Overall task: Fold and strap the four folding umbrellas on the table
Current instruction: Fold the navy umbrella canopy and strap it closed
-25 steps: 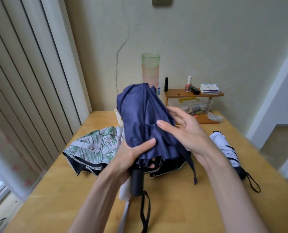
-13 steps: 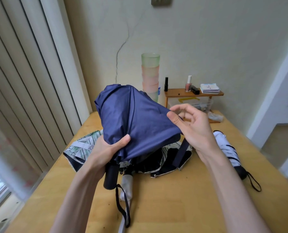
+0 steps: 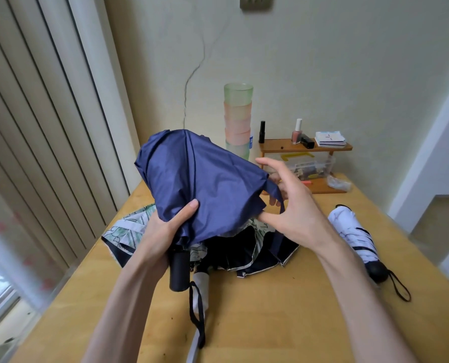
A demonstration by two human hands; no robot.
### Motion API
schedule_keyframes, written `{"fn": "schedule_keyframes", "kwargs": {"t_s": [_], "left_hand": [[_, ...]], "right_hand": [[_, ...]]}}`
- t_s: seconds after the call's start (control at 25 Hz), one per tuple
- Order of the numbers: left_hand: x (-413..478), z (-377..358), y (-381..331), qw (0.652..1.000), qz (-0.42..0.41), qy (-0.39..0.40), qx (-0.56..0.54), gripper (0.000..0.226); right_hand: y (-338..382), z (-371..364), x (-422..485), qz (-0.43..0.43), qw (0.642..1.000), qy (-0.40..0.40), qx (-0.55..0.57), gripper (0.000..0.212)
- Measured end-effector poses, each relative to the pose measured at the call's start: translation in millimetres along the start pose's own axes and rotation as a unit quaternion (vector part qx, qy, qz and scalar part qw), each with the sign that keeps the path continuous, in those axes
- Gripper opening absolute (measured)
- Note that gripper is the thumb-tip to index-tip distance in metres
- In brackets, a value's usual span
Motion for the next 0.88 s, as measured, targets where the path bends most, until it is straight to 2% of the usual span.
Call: {"fn": "schedule_keyframes", "kwargs": {"t_s": [0.08, 0.2, 0.32, 0.4, 0.48, 0.6, 0.72, 0.8, 0.88], "left_hand": [[-1, -2, 2, 1.000, 0.012, 0.009, -0.005, 0.039], [0, -3, 6, 1.000, 0.015, 0.003, 0.005, 0.045], [0, -3, 6, 1.000, 0.009, -0.005, -0.002, 0.052], [0, -3, 3, 1.000, 0.003, -0.004, -0.007, 0.054], [0, -2, 0, 1.000, -0.002, -0.001, -0.004, 0.056], [1, 0, 0, 1.000, -0.010, 0.019, 0.014, 0.061], [1, -1, 4, 0.999, -0.019, 0.013, 0.025, 0.057], [2, -3, 9, 1.000, -0.014, -0.006, 0.019, 0.052], [4, -5, 14, 1.000, -0.010, -0.017, 0.002, 0.062]], "right_hand": [[-1, -7, 0, 0.030, 0.997, -0.054, -0.046, 0.077], [0, -13, -2, 0.101, 0.978, -0.171, -0.072, 0.041], [-4, -11, -4, 0.163, 0.928, -0.298, -0.150, 0.033], [-9, -10, -7, 0.153, 0.904, -0.370, -0.153, 0.032], [-10, -12, -8, 0.089, 0.921, -0.370, -0.081, 0.040], [-7, -13, -3, 0.003, 0.946, -0.321, 0.035, 0.054], [-6, -9, 1, 0.002, 0.959, -0.278, 0.052, 0.068], [-8, -6, 1, 0.005, 0.970, -0.235, 0.056, 0.085], [-11, -8, 1, 0.007, 0.979, -0.199, 0.041, 0.095]]}}
Point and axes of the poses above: each hand's wrist, its own x-axis towards the middle knuckle, its own z-axis out of the back of the hand, y = z × x, the point moved 1 cm from there along x, towards the middle knuckle, and after that the axes turned 13 degrees about -y, right-handed, at the moved point
